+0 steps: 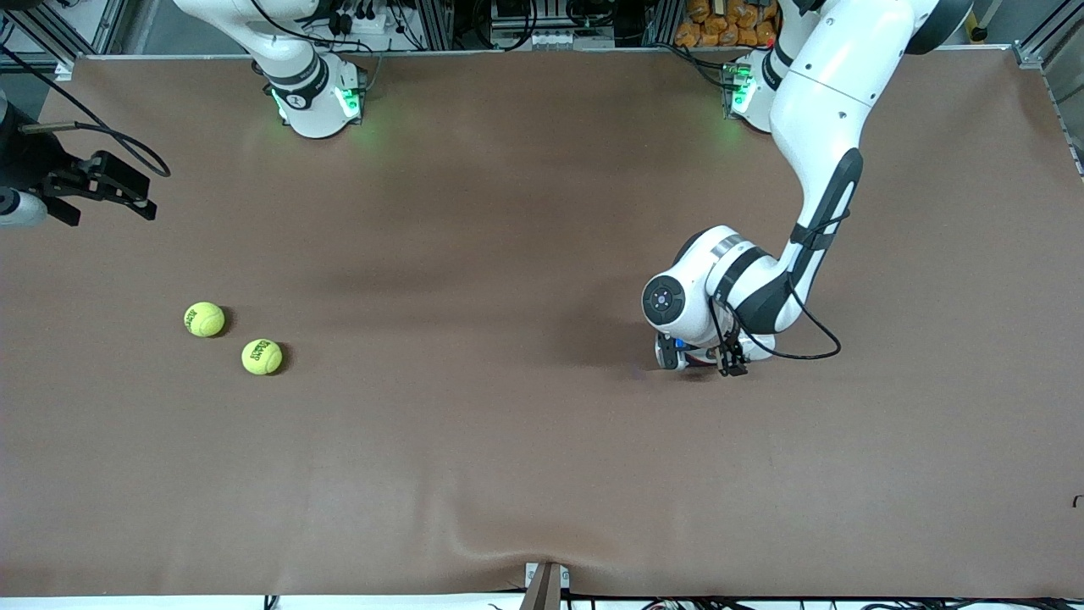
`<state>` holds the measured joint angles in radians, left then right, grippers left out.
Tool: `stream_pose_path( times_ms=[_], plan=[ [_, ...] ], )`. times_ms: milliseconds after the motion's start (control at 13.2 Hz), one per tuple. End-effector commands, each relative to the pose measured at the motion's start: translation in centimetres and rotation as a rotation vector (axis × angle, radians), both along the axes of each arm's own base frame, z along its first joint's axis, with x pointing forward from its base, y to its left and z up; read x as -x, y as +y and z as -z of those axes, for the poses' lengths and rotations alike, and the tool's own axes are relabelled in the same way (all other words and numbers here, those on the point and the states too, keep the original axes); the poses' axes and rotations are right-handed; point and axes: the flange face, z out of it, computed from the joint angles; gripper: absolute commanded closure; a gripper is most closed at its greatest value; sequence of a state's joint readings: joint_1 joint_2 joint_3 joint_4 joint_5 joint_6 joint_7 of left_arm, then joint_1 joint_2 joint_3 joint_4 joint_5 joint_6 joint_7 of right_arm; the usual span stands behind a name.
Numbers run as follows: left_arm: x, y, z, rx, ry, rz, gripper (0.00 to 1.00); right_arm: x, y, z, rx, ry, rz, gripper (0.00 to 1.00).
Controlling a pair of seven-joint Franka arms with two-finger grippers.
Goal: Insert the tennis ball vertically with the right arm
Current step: 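Close the left gripper around the closed end of the can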
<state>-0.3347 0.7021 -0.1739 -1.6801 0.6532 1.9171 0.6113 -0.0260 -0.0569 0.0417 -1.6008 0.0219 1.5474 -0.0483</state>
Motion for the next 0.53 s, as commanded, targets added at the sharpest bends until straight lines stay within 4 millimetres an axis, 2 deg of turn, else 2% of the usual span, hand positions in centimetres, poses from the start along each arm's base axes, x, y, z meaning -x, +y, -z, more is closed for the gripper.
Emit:
stream_pose_path(
  times_ms=[0, 377, 453],
  plan=[
    [-0.45, 0.48, 0.73, -0.018, -0.029, 0.041, 0.00, -0.23, -0.04, -0.34, -0.014, -0.002, 0.008, 0.00],
    [-0.56, 0.54, 1.22, -0.005, -0.034, 0.047, 0.00, -0.23, -0.04, -0.34, -0.014, -0.002, 0.008, 0.00],
    [-0.54, 0.55, 1.32, -0.005, -0.032, 0.047, 0.04, -0.23, -0.04, -0.34, -0.014, -0.002, 0.008, 0.00]
  ],
)
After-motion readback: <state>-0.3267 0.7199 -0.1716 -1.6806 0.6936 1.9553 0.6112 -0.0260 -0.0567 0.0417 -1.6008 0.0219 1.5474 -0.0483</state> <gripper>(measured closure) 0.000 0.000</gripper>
